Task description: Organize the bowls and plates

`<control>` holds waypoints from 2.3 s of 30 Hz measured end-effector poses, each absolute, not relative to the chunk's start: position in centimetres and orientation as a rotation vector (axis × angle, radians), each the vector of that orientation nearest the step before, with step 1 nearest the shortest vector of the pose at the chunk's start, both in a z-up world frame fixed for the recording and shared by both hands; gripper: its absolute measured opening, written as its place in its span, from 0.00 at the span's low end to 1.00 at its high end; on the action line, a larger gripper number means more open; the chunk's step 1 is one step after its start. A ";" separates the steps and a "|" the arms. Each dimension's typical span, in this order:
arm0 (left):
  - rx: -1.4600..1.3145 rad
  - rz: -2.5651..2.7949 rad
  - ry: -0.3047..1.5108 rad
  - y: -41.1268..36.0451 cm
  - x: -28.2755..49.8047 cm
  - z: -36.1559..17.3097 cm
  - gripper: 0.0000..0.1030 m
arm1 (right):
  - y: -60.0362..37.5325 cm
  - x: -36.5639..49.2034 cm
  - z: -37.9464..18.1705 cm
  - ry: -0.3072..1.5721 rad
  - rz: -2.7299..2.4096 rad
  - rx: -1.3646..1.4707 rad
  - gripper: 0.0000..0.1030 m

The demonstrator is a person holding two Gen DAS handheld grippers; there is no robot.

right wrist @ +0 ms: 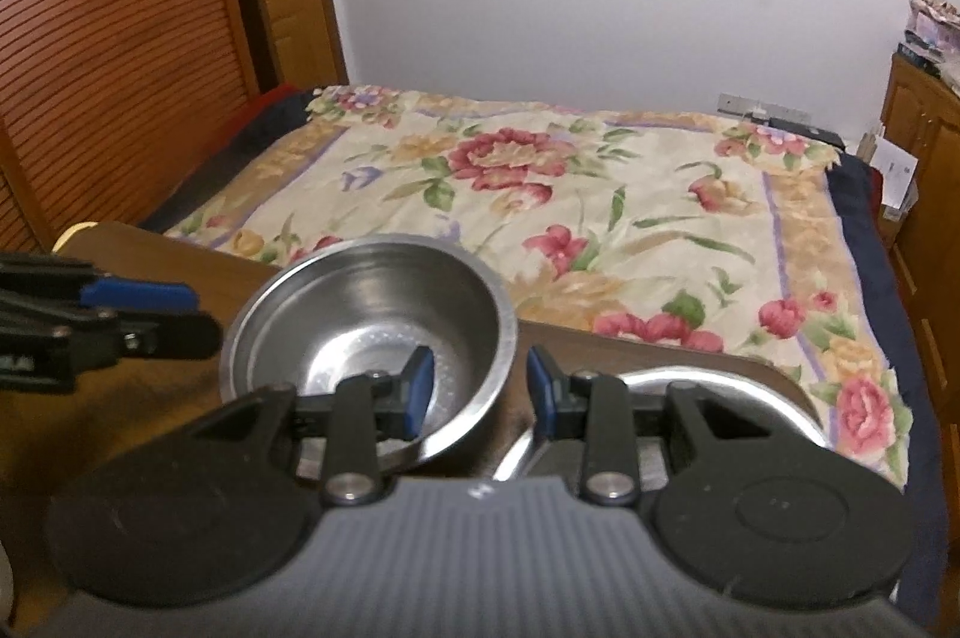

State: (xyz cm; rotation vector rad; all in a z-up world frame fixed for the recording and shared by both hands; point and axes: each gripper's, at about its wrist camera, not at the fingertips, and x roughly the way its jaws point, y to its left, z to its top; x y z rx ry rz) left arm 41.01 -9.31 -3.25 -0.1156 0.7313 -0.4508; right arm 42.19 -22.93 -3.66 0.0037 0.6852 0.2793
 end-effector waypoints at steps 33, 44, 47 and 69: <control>-0.146 -0.445 0.780 -8.0 40.7 -2.9 0.14 | -22.5 41.0 -3.4 0.753 0.355 0.117 0.17; -0.127 -0.481 0.749 -8.2 37.3 0.3 0.15 | -23.0 37.8 0.2 0.708 0.343 0.126 0.17; -0.142 -0.490 0.757 -7.9 36.3 0.5 0.15 | -22.8 36.9 0.8 0.713 0.337 0.108 0.17; -0.114 -0.559 0.706 -7.5 27.6 4.0 0.17 | -22.8 29.7 3.6 0.679 0.319 0.116 0.17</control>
